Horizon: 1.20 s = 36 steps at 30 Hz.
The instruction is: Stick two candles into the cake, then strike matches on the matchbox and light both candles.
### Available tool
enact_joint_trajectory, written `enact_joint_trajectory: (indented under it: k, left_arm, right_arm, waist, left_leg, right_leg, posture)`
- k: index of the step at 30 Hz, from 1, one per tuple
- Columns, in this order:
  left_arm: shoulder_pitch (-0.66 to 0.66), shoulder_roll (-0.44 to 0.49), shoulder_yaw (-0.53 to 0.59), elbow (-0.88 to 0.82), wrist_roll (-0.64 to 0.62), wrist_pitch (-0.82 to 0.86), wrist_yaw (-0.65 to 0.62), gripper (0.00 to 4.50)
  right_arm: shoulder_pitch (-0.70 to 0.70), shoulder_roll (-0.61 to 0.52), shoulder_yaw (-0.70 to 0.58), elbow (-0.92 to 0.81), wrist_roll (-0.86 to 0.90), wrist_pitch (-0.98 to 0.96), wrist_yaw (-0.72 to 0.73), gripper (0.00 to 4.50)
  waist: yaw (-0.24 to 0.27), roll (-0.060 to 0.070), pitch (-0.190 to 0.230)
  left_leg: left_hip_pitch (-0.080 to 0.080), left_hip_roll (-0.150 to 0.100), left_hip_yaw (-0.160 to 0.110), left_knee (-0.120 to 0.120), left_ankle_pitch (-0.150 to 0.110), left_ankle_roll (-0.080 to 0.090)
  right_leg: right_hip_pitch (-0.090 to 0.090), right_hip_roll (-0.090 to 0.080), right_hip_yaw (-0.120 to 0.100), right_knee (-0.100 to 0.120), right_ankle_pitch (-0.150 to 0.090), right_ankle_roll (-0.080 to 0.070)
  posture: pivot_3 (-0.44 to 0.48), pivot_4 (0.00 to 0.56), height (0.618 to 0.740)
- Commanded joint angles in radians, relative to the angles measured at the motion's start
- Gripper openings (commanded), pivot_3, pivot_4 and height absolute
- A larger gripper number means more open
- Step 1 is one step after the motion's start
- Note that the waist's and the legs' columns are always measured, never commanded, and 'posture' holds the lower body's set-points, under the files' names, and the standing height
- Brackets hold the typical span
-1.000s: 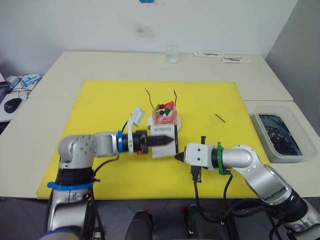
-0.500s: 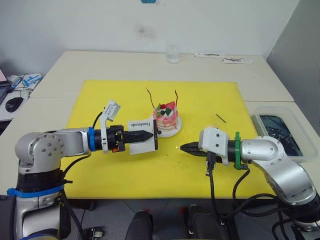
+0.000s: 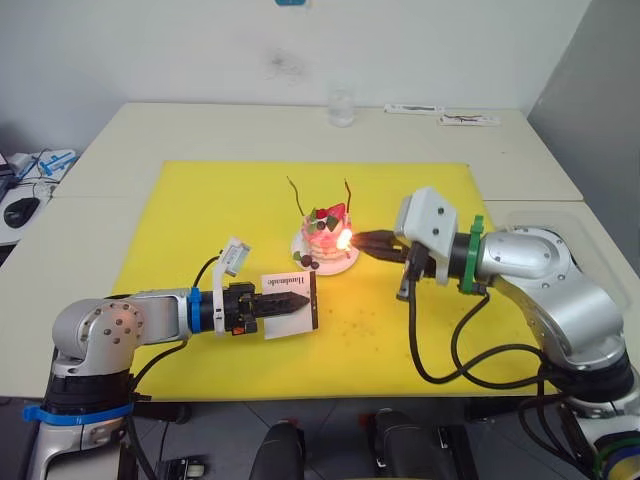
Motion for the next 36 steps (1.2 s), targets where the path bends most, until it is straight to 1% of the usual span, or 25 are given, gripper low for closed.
enact_joint_trajectory:
  k: [1, 7, 17, 23, 36]
  left_arm:
    - [0.007, -0.002, -0.012, -0.040, -0.001, -0.031, -0.005, 0.00]
    - [0.014, -0.013, -0.023, -0.051, -0.009, -0.040, 0.002, 0.00]
    - [0.021, -0.021, -0.023, -0.060, -0.012, -0.049, 0.009, 0.00]
    - [0.031, -0.018, -0.019, -0.068, -0.015, -0.056, 0.014, 0.00]
    - [0.037, -0.018, -0.018, -0.074, -0.022, -0.062, 0.022, 0.00]
  right_arm:
    - [-0.080, 0.051, 0.047, 0.047, -0.046, -0.039, -0.055, 0.04]
    - [-0.191, 0.159, 0.149, 0.211, -0.169, -0.139, -0.138, 0.04]
    - [-0.255, 0.277, 0.183, 0.394, -0.264, -0.255, -0.187, 0.04]
    - [-0.274, 0.313, 0.174, 0.482, -0.294, -0.311, -0.189, 0.04]
    - [-0.294, 0.355, 0.144, 0.567, -0.314, -0.359, -0.203, 0.04]
  waist:
    - [0.000, 0.000, 0.000]
    - [-0.001, 0.000, 0.000]
    - [-0.001, 0.000, 0.000]
    - [-0.001, 0.000, 0.000]
    - [-0.001, 0.000, 0.000]
  left_leg:
    - [0.000, 0.000, 0.000, 0.000, 0.000, 0.000]
    - [0.000, 0.000, 0.000, 0.000, 0.000, 0.000]
    - [0.000, 0.000, 0.000, -0.001, 0.000, 0.000]
    - [0.000, 0.000, 0.000, -0.001, 0.000, 0.000]
    - [0.000, 0.000, 0.000, -0.001, 0.000, 0.000]
  right_leg:
    - [0.000, 0.000, 0.000, 0.000, 0.000, 0.000]
    - [0.000, 0.000, 0.000, 0.000, 0.000, 0.000]
    - [0.000, 0.000, 0.000, 0.000, 0.000, 0.000]
    - [0.000, 0.000, 0.000, 0.000, 0.000, 0.000]
    - [-0.001, 0.000, 0.000, 0.000, 0.000, 0.000]
  posture:
    - [0.000, 0.150, 0.740]
    - [0.000, 0.150, 0.740]
    - [0.000, 0.150, 0.740]
    - [0.000, 0.150, 0.740]
    - [0.000, 0.150, 0.740]
